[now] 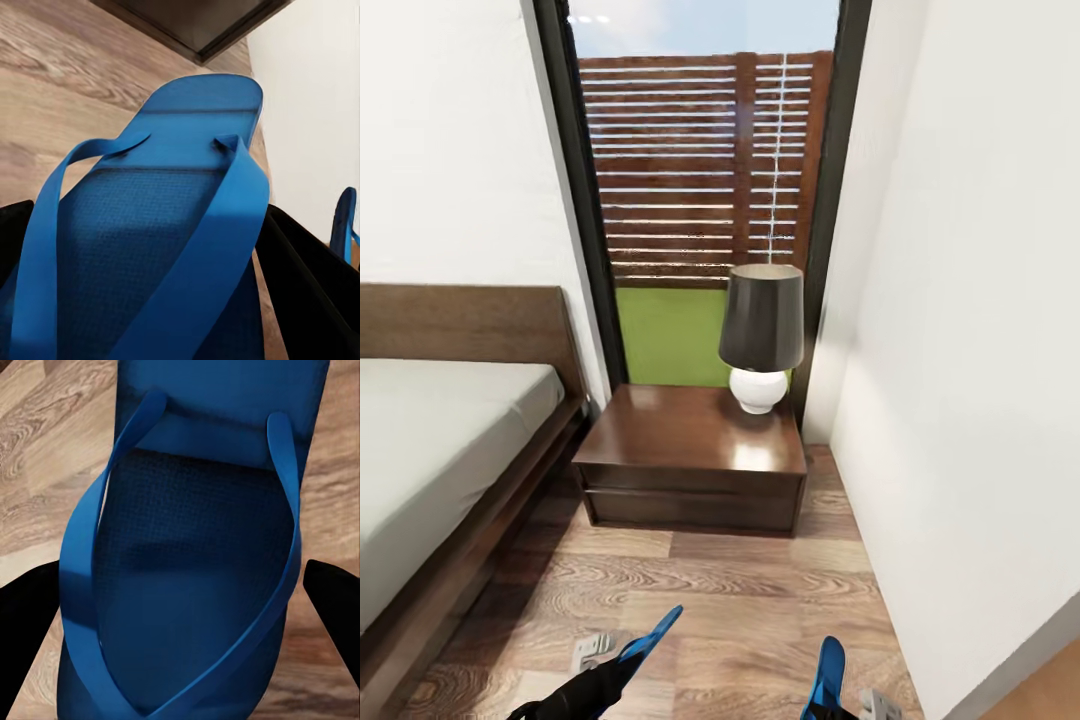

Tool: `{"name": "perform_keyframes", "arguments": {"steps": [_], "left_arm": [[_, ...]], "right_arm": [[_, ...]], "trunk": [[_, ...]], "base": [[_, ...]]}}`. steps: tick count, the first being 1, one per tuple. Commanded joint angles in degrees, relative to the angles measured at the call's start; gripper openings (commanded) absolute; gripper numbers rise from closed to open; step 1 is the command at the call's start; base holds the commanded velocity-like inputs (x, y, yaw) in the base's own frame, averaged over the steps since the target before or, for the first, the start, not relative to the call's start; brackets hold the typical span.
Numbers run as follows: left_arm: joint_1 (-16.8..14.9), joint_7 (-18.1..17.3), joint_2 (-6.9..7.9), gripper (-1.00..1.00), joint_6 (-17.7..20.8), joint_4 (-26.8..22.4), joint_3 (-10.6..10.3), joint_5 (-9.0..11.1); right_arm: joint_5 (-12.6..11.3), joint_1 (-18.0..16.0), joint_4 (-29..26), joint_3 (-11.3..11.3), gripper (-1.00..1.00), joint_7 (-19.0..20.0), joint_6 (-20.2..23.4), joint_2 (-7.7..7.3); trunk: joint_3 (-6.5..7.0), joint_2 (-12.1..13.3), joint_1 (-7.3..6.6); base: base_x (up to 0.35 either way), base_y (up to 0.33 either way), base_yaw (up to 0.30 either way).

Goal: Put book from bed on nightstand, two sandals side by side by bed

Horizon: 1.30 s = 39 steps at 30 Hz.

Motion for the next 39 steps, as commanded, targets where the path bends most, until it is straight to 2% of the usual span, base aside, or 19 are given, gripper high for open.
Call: {"name": "perform_keyframes", "arguments": {"steps": [1,31,39], "left_arm": [[-0.05,-0.15,0.0,-1.0,-0.09,0.09,0.06,0.16],[-0.05,-0.15,-0.04,-1.0,-0.17,0.09,-0.03,0.09],[-0.05,-0.15,-0.08,-1.0,-0.17,0.09,-0.03,0.07]], "right_arm": [[0.02,-0.06,0.14,-0.07,-1.0,0.24,-0.25,-0.04],[0.03,-0.03,0.14,-0.07,-1.0,0.19,-0.25,0.02],[0.02,-0.03,0.14,-0.07,-1.0,0.18,-0.25,0.02]], "trunk": [[-0.1,-0.02,-0.01],[-0.89,-0.02,-0.01],[-1.07,-0.02,-0.01]], "base": [[0.008,-0.002,0.253],[0.001,0.0,0.275],[0.0,-0.149,0.278]]}}
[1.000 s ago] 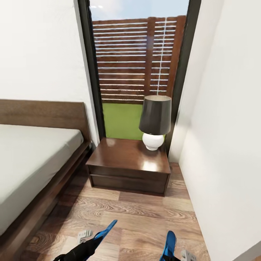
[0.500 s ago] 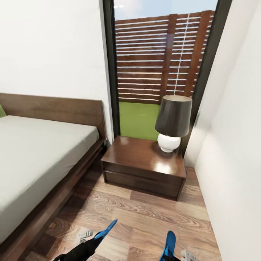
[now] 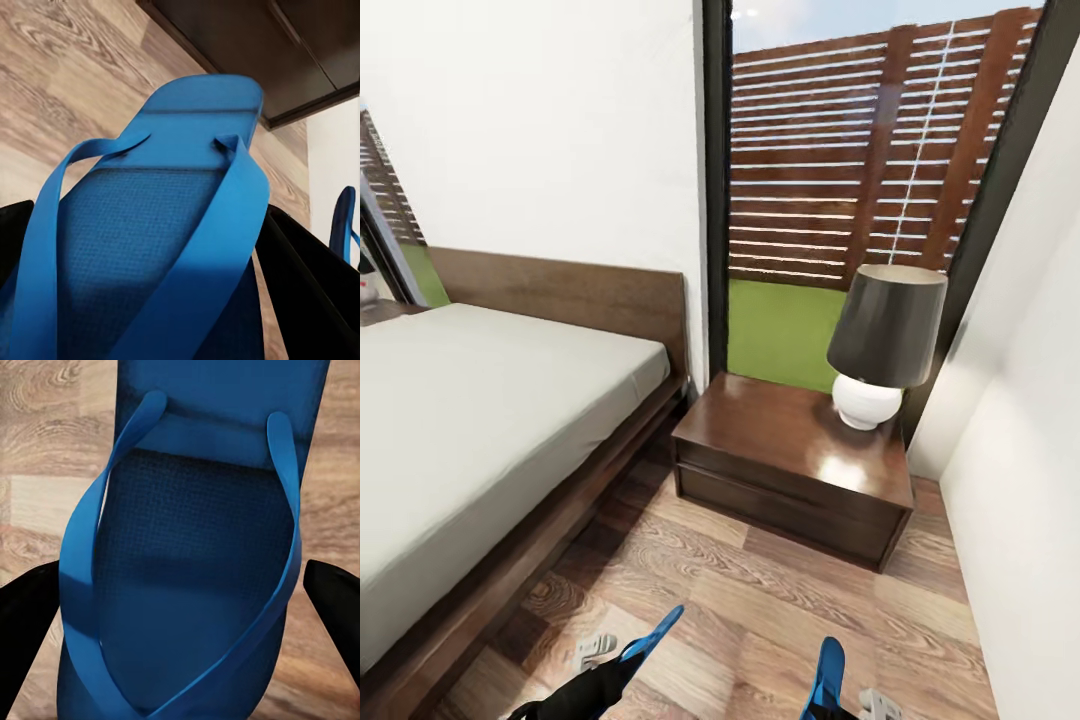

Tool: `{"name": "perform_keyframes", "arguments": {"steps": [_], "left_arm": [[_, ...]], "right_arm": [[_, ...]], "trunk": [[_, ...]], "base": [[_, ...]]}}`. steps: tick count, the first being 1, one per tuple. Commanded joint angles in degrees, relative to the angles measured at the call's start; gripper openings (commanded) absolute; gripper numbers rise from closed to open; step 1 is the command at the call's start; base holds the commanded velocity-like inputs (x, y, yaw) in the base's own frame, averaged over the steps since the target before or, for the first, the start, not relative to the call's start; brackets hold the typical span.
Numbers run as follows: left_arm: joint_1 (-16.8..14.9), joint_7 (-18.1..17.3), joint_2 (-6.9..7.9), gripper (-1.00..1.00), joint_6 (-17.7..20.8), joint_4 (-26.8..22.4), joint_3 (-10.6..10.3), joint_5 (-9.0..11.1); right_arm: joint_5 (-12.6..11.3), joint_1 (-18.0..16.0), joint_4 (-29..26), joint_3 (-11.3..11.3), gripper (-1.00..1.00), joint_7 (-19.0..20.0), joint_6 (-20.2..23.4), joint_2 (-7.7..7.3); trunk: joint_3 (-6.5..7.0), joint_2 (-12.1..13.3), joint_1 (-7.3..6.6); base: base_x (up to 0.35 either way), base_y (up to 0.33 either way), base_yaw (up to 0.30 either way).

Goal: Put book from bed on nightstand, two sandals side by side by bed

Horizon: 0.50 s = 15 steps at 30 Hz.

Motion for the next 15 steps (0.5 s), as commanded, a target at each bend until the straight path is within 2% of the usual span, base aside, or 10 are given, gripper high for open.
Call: {"name": "perform_keyframes", "arguments": {"steps": [1,15], "left_arm": [[-0.05,-0.16,0.0,-1.0,-0.1,0.09,0.06,0.14],[-0.05,-0.16,0.0,-1.0,-0.1,0.09,0.06,0.14]], "right_arm": [[0.0,-0.05,0.13,-0.1,-1.0,0.26,-0.25,-0.02],[-0.04,-0.04,0.13,-0.1,-1.0,0.26,-0.25,-0.02]], "trunk": [[-0.07,-0.02,-0.01],[-0.39,-0.02,-0.01]], "base": [[0.0,-0.043,0.278],[0.0,-0.006,0.278]]}}
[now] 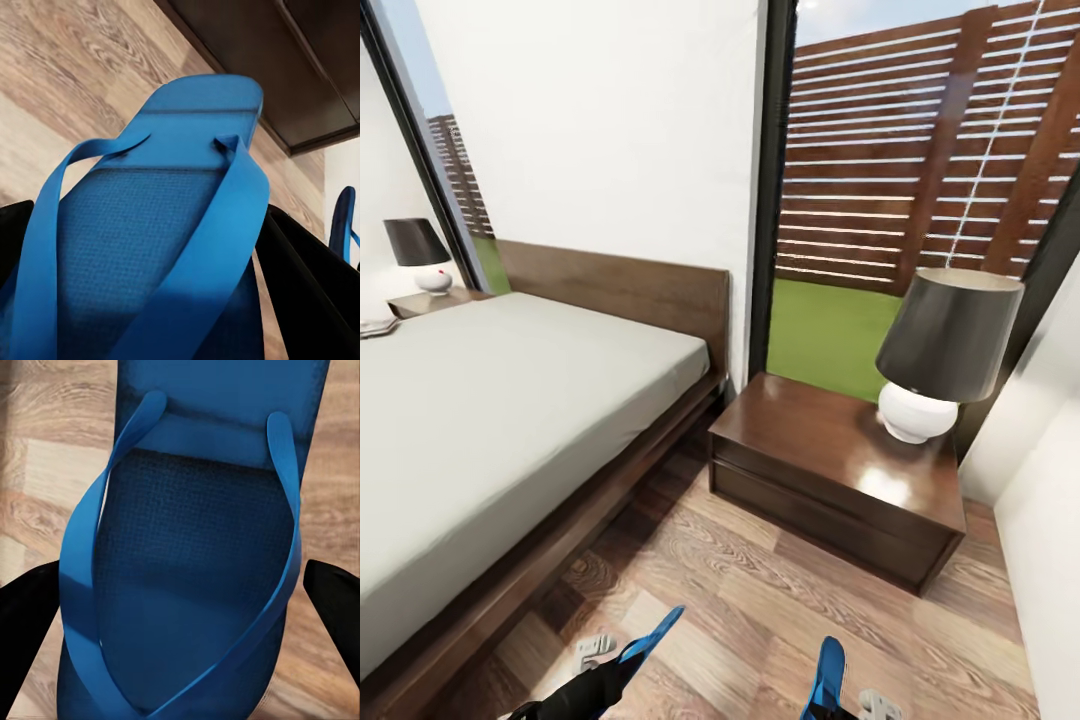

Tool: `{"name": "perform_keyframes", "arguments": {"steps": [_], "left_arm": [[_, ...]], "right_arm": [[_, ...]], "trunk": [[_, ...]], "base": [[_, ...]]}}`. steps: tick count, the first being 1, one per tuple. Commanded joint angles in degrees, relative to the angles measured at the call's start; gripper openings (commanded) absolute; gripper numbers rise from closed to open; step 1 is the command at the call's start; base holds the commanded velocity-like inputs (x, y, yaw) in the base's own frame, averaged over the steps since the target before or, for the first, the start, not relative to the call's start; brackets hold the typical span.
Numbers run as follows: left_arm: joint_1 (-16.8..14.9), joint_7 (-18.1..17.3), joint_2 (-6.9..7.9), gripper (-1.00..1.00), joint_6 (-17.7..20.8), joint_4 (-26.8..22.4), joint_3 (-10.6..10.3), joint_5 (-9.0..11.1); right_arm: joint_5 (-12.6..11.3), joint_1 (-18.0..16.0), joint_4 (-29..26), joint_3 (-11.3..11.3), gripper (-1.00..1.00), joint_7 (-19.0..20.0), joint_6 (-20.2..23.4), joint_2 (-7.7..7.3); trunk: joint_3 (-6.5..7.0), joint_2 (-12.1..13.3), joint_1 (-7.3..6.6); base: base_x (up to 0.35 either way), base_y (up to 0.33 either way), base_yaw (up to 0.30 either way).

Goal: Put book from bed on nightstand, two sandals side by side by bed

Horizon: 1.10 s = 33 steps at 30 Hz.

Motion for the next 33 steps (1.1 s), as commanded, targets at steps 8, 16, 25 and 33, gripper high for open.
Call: {"name": "perform_keyframes", "arguments": {"steps": [8,16,25,33], "left_arm": [[-0.05,-0.13,0.0,-1.0,-0.1,0.1,0.05,0.15],[-0.05,-0.13,0.0,-1.0,-0.1,0.1,0.05,0.15],[-0.05,-0.13,0.0,-1.0,-0.1,0.1,0.05,0.15],[-0.05,-0.13,0.0,-1.0,-0.1,0.1,0.05,0.15]], "right_arm": [[0.01,-0.04,0.13,-0.09,-1.0,0.26,-0.25,0.0],[0.04,-0.05,0.13,-0.09,-1.0,0.26,-0.25,0.01],[0.03,-0.06,0.13,-0.09,-1.0,0.27,-0.25,0.05],[0.02,-0.06,0.13,-0.09,-1.0,0.29,-0.25,0.07]], "trunk": [[-0.23,-0.02,-0.01],[-0.41,-0.02,-0.01],[-0.61,-0.02,-0.01],[-0.79,-0.02,-0.01]], "base": [[0.0,0.0,0.278],[0.0,0.0,0.278],[0.0,0.0,0.278],[0.0,0.0,0.278]]}}
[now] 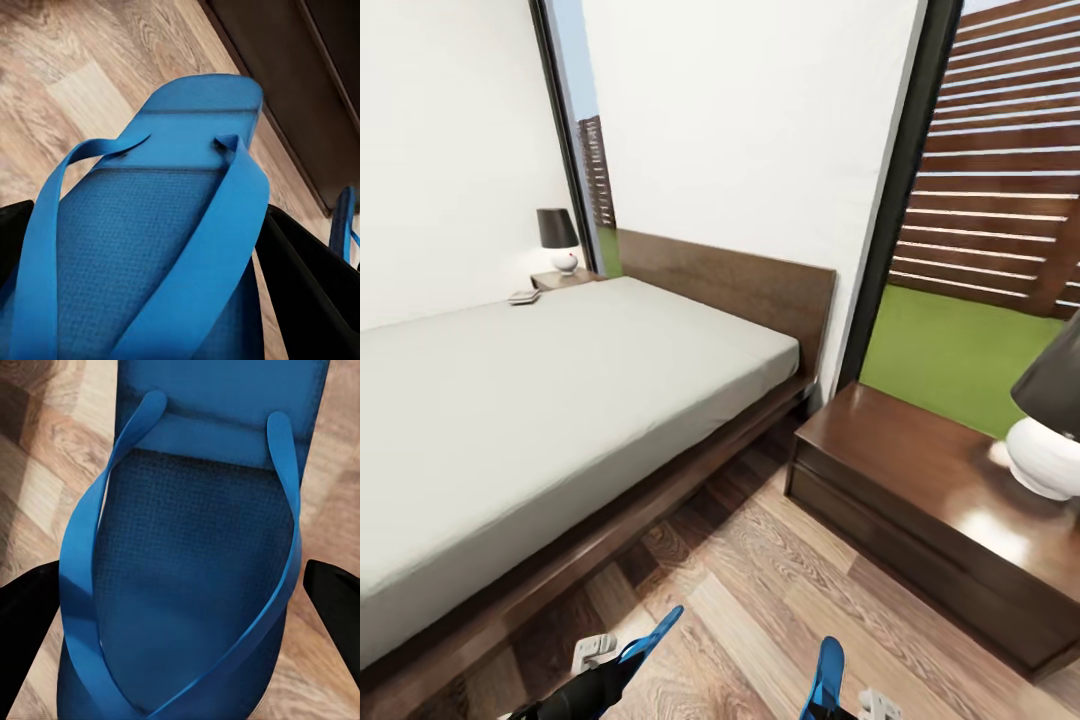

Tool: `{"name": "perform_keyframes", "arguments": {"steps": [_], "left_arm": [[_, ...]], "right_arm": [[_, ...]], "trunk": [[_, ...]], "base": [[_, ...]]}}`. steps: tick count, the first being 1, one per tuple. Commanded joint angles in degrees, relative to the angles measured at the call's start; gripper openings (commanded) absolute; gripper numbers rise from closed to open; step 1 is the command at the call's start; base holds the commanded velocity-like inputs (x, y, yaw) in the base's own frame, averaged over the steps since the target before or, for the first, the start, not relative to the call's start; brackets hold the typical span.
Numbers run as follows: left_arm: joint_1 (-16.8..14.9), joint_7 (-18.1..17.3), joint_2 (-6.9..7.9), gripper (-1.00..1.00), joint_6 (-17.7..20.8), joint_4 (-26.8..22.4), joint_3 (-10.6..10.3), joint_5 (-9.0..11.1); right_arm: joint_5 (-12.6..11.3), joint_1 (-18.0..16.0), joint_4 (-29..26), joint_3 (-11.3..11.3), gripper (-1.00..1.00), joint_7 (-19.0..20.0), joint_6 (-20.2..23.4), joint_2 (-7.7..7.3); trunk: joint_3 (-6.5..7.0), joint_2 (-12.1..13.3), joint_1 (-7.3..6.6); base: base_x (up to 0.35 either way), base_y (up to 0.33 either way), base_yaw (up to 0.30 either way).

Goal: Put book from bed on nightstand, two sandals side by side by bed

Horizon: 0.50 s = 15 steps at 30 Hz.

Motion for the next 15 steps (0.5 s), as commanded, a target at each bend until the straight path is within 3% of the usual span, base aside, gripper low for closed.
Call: {"name": "perform_keyframes", "arguments": {"steps": [1,15], "left_arm": [[-0.05,-0.14,0.0,-1.0,-0.1,0.1,0.06,0.15],[-0.05,-0.14,0.0,-1.0,-0.1,0.1,-0.03,0.15]], "right_arm": [[0.01,-0.06,0.14,-0.09,-1.0,0.25,-0.25,-0.02],[0.03,-0.04,0.14,-0.09,-1.0,0.24,-0.25,-0.02]], "trunk": [[-0.07,-0.02,-0.01],[-0.38,-0.02,-0.01]], "base": [[0.0,0.0,0.278],[0.0,0.0,0.278]]}}
